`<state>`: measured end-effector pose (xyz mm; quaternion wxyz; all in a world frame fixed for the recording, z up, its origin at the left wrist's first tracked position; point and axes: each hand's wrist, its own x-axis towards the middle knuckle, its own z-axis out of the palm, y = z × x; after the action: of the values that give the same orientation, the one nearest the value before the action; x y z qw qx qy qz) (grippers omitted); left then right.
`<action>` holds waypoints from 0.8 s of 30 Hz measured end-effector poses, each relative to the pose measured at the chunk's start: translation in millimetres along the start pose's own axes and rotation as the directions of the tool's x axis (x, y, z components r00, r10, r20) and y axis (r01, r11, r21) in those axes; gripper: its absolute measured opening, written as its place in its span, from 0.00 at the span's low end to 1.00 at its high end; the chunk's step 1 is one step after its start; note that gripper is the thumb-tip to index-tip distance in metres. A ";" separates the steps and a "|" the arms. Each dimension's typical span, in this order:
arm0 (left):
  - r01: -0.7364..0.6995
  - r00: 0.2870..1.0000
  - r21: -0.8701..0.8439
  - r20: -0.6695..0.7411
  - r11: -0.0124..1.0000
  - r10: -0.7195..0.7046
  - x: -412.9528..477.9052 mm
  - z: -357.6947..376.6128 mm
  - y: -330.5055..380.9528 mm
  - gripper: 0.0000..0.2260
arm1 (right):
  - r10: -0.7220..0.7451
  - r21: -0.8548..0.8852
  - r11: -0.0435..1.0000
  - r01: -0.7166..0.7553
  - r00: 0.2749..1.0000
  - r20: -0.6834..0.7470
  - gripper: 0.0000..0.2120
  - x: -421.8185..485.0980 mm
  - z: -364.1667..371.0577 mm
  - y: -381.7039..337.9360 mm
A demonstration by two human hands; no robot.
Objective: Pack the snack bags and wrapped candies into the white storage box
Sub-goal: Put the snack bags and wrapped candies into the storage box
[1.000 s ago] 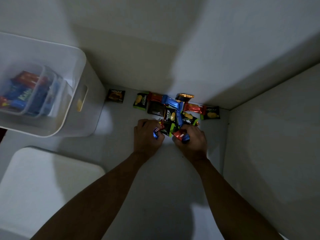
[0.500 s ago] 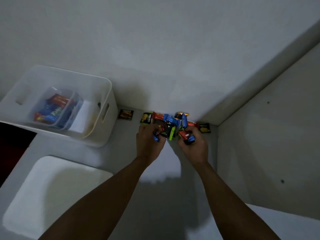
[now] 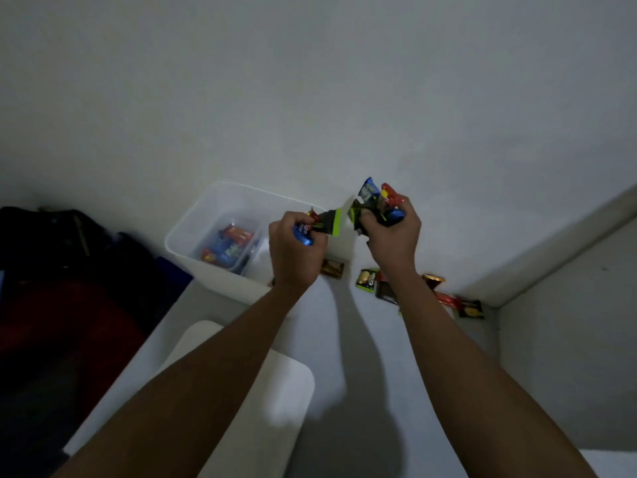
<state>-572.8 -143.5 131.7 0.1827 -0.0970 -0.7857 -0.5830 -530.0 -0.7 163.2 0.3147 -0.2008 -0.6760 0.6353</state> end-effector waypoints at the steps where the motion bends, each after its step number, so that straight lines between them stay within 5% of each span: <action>1: 0.027 0.999 -0.004 -0.030 1.000 -0.027 10.9 -13.1 -8.3 0.09 | 0.022 0.022 1.000 -0.022 0.999 0.028 0.17 -1.9 20.5 -2.5; 5: 0.353 0.928 -0.089 -0.095 0.931 -0.360 47.1 -47.2 -36.2 0.08 | 0.207 0.038 0.977 -0.212 0.973 0.100 0.11 -5.2 91.5 1.2; 10: 0.728 0.686 -0.209 0.203 0.653 -0.699 71.3 -66.4 -49.3 0.06 | 0.489 -0.067 0.873 -0.484 0.865 0.111 0.09 -5.0 139.6 12.0; 15: 0.820 0.572 -0.272 0.359 0.504 -0.737 81.7 -64.3 -53.4 0.08 | 0.590 -0.044 0.806 -0.590 0.797 0.132 0.04 -1.5 155.2 17.4; 21: 0.854 0.519 -0.289 0.424 0.432 -0.742 87.1 -60.7 -61.5 0.20 | 0.639 -0.188 0.768 -0.612 0.748 0.181 0.34 14.9 150.4 16.3; 24: 0.828 0.560 -0.281 0.376 0.486 -0.738 83.8 -60.3 -49.9 0.20 | 0.614 -0.181 0.788 -0.588 0.773 0.158 0.32 19.5 142.2 12.8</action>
<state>-657.2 -221.0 136.5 -0.2122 0.1766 -0.6077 -0.7446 -642.5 -90.3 154.7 0.0093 -0.3574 -0.6426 0.6776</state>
